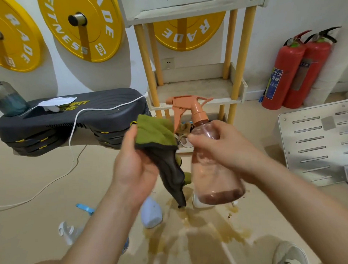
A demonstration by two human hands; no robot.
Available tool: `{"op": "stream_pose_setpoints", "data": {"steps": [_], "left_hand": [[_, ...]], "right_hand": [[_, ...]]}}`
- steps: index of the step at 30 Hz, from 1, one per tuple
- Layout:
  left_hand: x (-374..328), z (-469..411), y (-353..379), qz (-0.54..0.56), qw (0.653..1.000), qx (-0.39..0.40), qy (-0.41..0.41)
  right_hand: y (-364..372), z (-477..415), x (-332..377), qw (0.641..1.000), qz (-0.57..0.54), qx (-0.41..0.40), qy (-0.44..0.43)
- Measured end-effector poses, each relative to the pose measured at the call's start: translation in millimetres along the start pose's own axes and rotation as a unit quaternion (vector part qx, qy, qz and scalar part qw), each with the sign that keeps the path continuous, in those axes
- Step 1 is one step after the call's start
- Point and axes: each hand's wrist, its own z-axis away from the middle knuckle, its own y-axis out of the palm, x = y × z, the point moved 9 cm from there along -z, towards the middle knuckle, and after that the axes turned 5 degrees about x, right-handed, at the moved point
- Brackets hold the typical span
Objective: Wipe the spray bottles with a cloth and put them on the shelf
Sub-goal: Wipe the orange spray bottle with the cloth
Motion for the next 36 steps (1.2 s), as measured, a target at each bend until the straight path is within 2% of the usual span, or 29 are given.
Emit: {"op": "stream_pose_setpoints", "data": {"steps": [3, 6, 9, 11, 13, 16, 18, 20, 23, 26, 28, 33, 34, 35, 36], "left_hand": [[24, 16, 29, -0.120, 0.992, 0.035, 0.020], [27, 22, 42, -0.255, 0.962, 0.066, 0.069], [20, 27, 50, -0.327, 0.933, 0.113, 0.096], [22, 34, 55, -0.389, 0.903, 0.148, 0.105], [26, 43, 58, -0.459, 0.863, 0.172, 0.121], [22, 56, 65, -0.586, 0.767, 0.184, 0.187], [21, 64, 66, -0.628, 0.723, 0.187, 0.218], [24, 69, 65, -0.645, 0.704, 0.203, 0.218], [27, 65, 57, -0.651, 0.699, 0.199, 0.217], [23, 62, 57, -0.690, 0.652, 0.163, 0.267], [19, 58, 57, -0.683, 0.669, 0.137, 0.258], [17, 46, 48, -0.555, 0.805, 0.115, 0.173], [17, 45, 46, -0.534, 0.822, 0.110, 0.162], [16, 45, 46, -0.534, 0.823, 0.098, 0.170], [11, 46, 48, -0.561, 0.801, 0.076, 0.195]], "right_hand": [[11, -1, -7, 0.993, -0.095, -0.072, -0.012], [16, -1, -3, 0.991, -0.092, -0.089, -0.033], [7, -3, -4, 0.987, -0.116, -0.099, -0.046], [0, -5, -8, 0.984, -0.133, -0.115, -0.039], [-2, -6, -13, 0.973, -0.200, -0.113, -0.019], [3, -5, -18, 0.953, -0.290, -0.083, 0.010], [1, -5, -16, 0.953, -0.294, -0.075, 0.013], [-1, -5, -16, 0.951, -0.298, -0.080, 0.017], [3, -5, -20, 0.944, -0.320, -0.080, 0.025], [15, -6, -14, 0.945, -0.325, -0.041, 0.012], [23, -7, -9, 0.949, -0.314, -0.023, 0.001], [32, -7, -8, 0.966, -0.258, -0.027, -0.014], [31, -6, -8, 0.965, -0.260, -0.030, -0.017], [31, -6, -8, 0.963, -0.268, -0.033, -0.019], [29, -6, -8, 0.958, -0.284, -0.039, -0.019]]}}
